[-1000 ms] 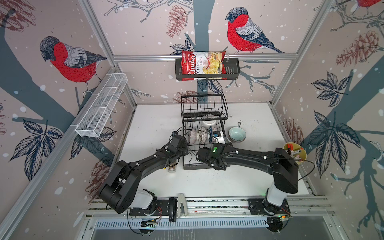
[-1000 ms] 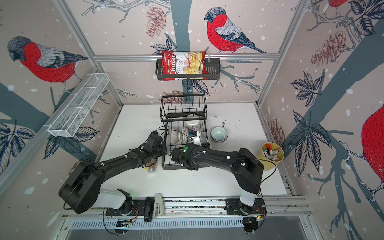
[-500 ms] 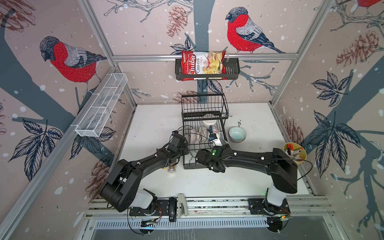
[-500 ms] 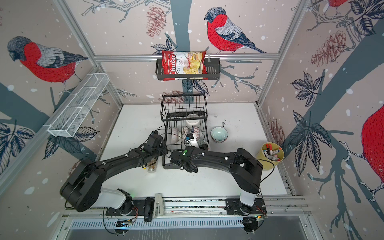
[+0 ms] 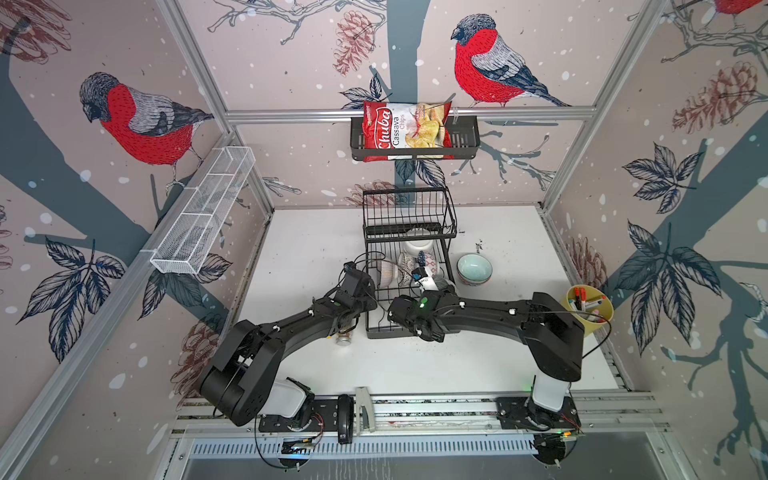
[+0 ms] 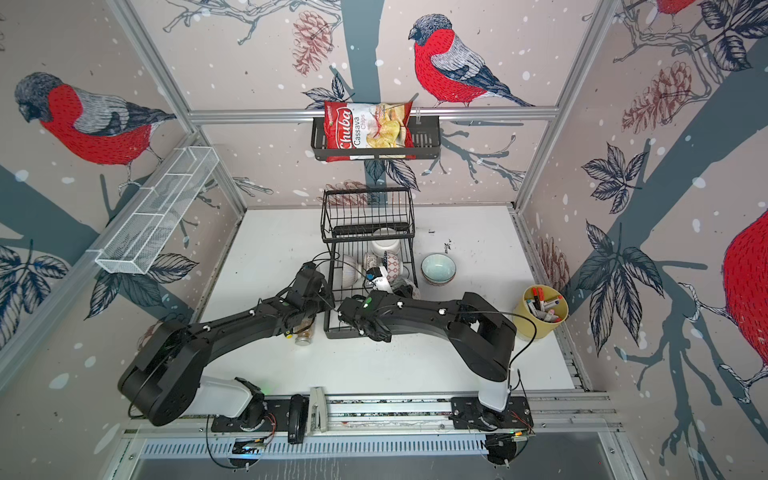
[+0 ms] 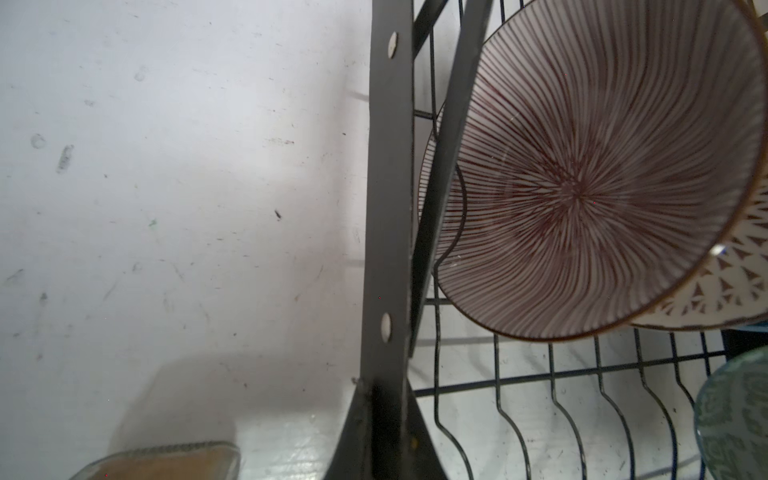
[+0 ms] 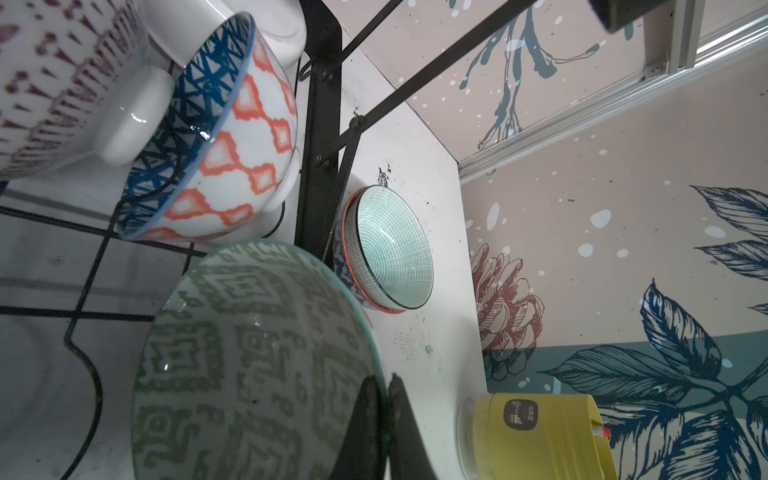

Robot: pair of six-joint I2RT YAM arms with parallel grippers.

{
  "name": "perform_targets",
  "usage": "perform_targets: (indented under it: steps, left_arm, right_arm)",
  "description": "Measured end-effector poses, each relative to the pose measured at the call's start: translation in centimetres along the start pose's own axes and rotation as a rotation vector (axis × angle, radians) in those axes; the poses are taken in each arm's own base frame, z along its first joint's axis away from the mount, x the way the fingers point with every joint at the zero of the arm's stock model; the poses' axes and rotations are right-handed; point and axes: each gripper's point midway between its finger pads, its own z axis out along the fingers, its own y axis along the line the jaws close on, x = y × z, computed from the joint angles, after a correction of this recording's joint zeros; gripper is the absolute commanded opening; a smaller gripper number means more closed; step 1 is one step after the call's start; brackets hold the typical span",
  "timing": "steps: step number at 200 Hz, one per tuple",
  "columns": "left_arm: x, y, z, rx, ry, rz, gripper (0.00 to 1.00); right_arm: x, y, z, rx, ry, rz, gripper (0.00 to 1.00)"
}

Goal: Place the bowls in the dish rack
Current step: 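Carry the green-patterned bowl with the right gripper toward the rack, then lower the green-patterned bowl upright into the rack's nearest slot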

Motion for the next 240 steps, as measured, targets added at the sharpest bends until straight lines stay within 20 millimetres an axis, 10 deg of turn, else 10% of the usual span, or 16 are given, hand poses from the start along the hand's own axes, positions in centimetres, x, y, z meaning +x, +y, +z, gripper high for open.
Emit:
perform_targets:
  steps: [240]
  left_arm:
    - [0.0,0.0,0.1,0.009,-0.011,-0.003,0.00]
  right_arm:
    - [-1.7,3.4,-1.3,0.081,-0.138,-0.232,0.00]
